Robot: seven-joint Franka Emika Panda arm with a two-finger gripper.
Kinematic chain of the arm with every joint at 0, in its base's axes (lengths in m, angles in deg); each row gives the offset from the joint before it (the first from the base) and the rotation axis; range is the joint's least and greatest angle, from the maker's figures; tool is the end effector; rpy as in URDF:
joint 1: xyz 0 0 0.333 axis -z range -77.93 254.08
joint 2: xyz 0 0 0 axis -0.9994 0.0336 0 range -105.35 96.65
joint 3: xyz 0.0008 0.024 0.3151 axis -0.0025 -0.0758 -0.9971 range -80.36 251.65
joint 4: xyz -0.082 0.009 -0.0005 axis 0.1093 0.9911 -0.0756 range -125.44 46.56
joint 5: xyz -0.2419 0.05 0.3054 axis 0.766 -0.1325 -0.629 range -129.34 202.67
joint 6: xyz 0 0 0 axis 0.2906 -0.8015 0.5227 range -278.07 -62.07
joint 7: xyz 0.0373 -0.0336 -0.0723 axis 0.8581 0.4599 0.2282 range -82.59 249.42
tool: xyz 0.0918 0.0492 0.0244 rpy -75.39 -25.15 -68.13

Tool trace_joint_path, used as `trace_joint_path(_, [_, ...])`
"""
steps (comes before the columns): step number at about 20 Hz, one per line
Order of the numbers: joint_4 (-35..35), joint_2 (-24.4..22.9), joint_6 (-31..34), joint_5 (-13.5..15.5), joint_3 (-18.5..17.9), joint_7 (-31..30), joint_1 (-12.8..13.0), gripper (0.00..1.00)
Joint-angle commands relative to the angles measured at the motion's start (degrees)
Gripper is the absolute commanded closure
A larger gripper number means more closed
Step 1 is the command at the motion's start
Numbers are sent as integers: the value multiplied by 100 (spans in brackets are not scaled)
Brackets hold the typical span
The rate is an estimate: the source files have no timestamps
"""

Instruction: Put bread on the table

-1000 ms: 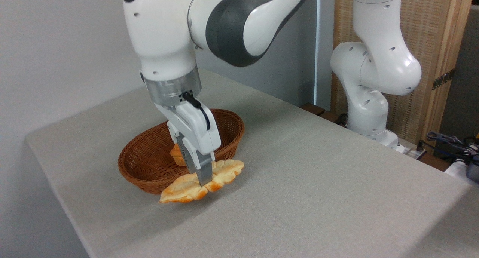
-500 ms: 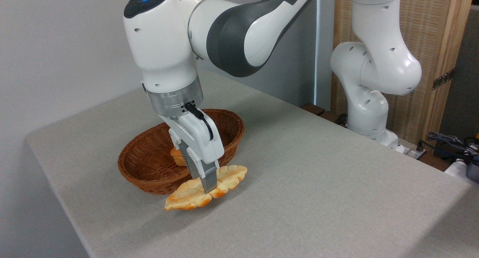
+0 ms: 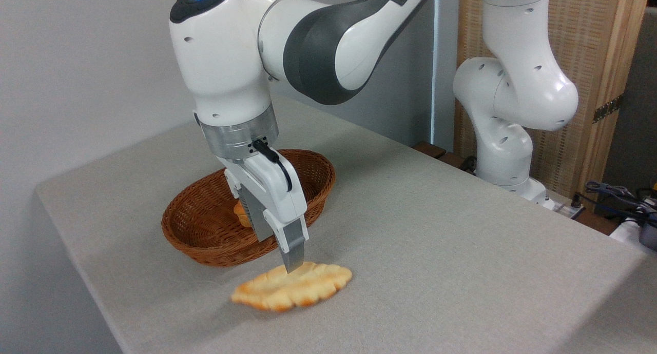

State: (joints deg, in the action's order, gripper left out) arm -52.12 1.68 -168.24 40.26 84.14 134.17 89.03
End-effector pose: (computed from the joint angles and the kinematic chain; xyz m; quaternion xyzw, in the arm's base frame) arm 0.5868 0.0001 0.4815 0.9086 -0.4156 -0.0154 0.0391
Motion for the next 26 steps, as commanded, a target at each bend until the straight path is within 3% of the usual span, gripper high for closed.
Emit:
trace_joint_path(1, [64, -110, -48, -26, -43, -31, 19, 0])
trace_joint_path(4, [274, -295, 136, 44, 27, -170, 2, 0])
trace_joint_path(9, [1117, -304, 1032, 150, 422, -1190, -42, 0])
trace_joint_path(11, [1250, -409, 1156, 211, 859, -1436, -392, 0])
trace_joint_path(12, [1250, -479, 1174, 212, 949, -1463, -446, 0])
trace_joint_path(26, [1242, -497, 1183, 212, 950, -1455, -420, 0])
